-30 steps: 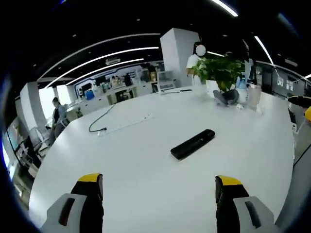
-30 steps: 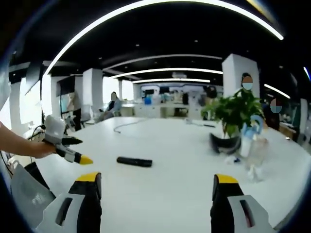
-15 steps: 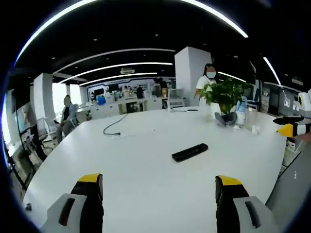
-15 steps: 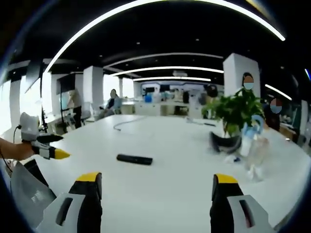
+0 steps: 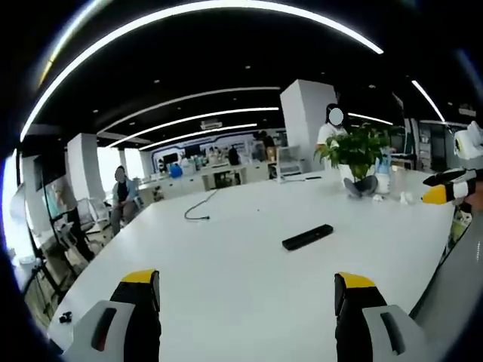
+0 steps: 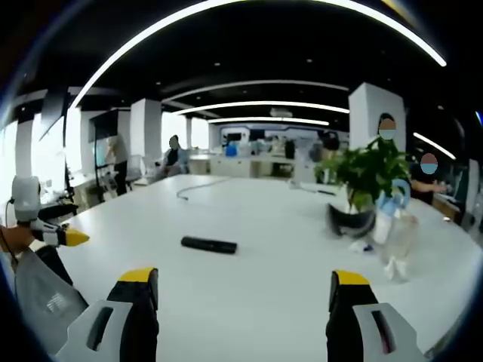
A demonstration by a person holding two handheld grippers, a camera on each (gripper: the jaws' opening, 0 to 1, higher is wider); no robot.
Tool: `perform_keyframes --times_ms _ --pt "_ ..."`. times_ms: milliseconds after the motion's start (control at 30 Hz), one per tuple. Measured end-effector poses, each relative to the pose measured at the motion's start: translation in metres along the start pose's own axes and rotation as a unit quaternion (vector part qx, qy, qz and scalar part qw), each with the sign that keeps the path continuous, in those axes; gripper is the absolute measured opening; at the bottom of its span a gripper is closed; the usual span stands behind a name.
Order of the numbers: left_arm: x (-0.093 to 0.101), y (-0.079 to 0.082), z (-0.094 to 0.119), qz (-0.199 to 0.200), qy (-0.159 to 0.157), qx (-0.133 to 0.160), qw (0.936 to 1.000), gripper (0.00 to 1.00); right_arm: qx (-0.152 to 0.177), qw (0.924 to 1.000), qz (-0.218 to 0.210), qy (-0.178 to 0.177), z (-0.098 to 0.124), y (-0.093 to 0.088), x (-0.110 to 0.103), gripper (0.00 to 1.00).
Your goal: Press the specified remote control buttons in sequence, fully releasing each button before pressing the next.
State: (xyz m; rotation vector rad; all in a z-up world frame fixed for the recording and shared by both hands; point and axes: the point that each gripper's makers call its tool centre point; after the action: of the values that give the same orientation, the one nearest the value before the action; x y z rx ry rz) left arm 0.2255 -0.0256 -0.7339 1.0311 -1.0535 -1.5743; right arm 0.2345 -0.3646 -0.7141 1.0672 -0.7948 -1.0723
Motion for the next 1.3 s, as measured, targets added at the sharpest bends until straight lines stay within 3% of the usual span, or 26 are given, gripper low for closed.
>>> perform_keyframes --times_ms 200,333,467,1300 --pt "0.003 -0.007 0.002 -0.015 0.006 -0.005 0.9999 1.0 -0.005 1.0 -0.002 -0.003 0.0 -0.002 0.001 0.93" --pt "0.004 -0.009 0.001 0.001 0.008 -0.005 1.0 1.0 -0.01 0.9999 0.003 0.001 -0.001 -0.004 -0.001 0.93" --pt "0.006 -0.014 0.0 -0.025 0.009 -0.019 0.9995 1.0 -0.011 0.9999 0.004 0.003 -0.002 -0.004 -0.001 0.93" --pt "0.008 -0.014 0.002 -0.033 0.005 -0.021 0.9992 0.97 -0.002 1.0 -0.005 -0.001 0.002 -0.002 0.002 0.9"
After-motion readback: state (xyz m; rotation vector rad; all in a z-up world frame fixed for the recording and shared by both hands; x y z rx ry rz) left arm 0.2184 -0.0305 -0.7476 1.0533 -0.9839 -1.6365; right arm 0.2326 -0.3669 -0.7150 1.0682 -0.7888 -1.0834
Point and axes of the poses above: the point that each gripper's makers call its tool centre point, and the gripper's own axes: z roughly backward along the fingers, x roughly to its right, y roughly out of its top, and after that the axes turned 1 degree about x, right-handed
